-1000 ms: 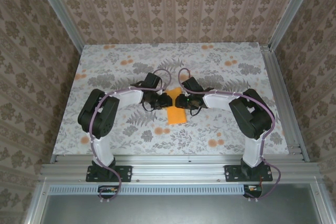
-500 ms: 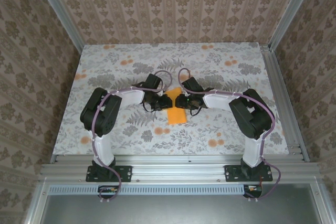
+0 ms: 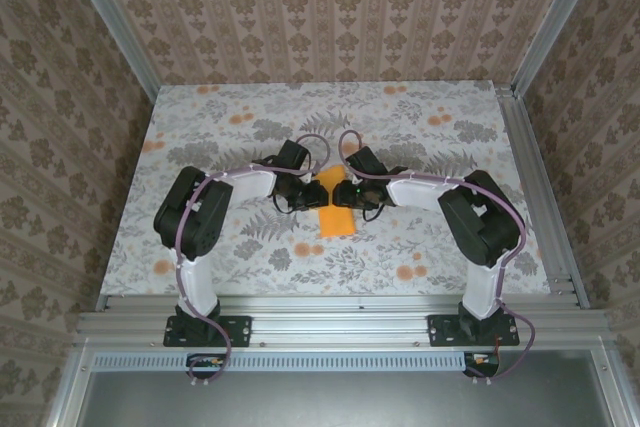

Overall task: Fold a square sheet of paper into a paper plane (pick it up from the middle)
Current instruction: Hold the square sheet of paper at the center of the table, then fold the square sheet of paper in half at the center of the table.

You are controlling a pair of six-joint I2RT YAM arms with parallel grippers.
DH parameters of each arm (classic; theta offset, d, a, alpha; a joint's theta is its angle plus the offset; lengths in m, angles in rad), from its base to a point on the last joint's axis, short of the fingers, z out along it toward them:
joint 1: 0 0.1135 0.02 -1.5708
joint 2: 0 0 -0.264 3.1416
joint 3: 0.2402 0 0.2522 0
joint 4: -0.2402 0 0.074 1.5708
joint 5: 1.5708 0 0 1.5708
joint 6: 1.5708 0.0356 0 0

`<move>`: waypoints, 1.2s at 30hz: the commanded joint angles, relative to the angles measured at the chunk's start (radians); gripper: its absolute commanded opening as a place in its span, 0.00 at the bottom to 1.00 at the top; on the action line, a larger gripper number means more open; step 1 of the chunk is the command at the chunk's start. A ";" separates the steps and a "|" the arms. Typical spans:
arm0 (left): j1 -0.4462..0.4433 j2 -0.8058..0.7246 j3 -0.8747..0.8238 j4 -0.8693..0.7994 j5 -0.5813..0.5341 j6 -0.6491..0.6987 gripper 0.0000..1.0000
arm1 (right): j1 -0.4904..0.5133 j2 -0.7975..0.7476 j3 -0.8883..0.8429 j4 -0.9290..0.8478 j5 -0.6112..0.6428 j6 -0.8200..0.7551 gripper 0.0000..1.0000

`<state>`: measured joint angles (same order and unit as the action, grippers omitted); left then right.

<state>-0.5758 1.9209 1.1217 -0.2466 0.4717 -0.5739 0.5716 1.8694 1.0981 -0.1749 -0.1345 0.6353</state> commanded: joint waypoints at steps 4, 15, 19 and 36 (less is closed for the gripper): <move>-0.006 0.053 0.000 -0.077 -0.060 0.040 0.23 | -0.038 -0.116 -0.031 -0.067 -0.049 -0.022 0.44; -0.006 0.056 0.001 -0.086 -0.067 0.048 0.23 | -0.060 -0.037 -0.009 0.125 -0.318 0.061 0.19; -0.006 0.063 0.003 -0.084 -0.064 0.046 0.23 | -0.064 0.025 0.020 0.125 -0.357 0.046 0.15; -0.006 0.070 0.004 -0.106 -0.077 0.060 0.23 | -0.125 0.114 0.020 0.078 -0.335 -0.042 0.14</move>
<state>-0.5762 1.9305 1.1358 -0.2665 0.4709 -0.5488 0.4656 1.9587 1.1110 -0.0635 -0.4580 0.6239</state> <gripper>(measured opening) 0.228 0.141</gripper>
